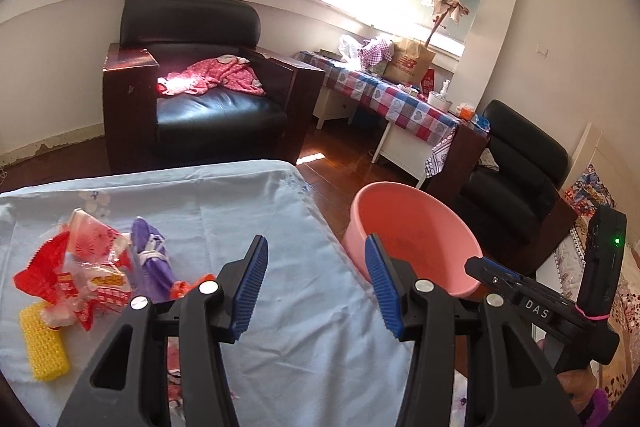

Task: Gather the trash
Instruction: 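Move both tools back over the remaining trash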

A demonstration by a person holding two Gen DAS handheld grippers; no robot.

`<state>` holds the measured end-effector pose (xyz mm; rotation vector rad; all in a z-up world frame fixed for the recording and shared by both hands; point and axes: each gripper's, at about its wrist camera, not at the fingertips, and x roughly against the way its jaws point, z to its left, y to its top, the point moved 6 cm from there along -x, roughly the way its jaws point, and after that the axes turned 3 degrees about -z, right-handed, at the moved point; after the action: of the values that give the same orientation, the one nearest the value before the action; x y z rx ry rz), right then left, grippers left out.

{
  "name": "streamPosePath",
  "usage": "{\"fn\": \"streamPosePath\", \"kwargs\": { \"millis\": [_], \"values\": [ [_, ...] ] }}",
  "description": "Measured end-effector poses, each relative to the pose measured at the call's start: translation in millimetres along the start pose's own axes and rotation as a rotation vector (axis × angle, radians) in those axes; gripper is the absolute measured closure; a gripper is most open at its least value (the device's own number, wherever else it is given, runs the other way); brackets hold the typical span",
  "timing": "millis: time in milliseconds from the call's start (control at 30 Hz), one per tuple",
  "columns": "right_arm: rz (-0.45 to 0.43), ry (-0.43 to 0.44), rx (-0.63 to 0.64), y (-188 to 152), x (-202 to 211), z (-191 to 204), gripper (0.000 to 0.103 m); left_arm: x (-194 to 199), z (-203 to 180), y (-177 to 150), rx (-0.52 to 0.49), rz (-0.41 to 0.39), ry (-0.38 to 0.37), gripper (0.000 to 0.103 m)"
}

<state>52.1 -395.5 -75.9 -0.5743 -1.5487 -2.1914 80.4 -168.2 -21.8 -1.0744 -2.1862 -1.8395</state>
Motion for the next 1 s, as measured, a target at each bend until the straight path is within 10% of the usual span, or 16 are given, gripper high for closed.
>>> {"fn": "streamPosePath", "kwargs": {
  "millis": [433,1000],
  "values": [
    [0.072,0.114,0.117,-24,-11,63,0.074,70,81,-3,0.013,-0.06,0.161,0.053],
    [0.128,0.172,0.182,-46,-19,95,0.074,33,93,-98,0.056,0.226,0.173,0.054]
  ]
}}
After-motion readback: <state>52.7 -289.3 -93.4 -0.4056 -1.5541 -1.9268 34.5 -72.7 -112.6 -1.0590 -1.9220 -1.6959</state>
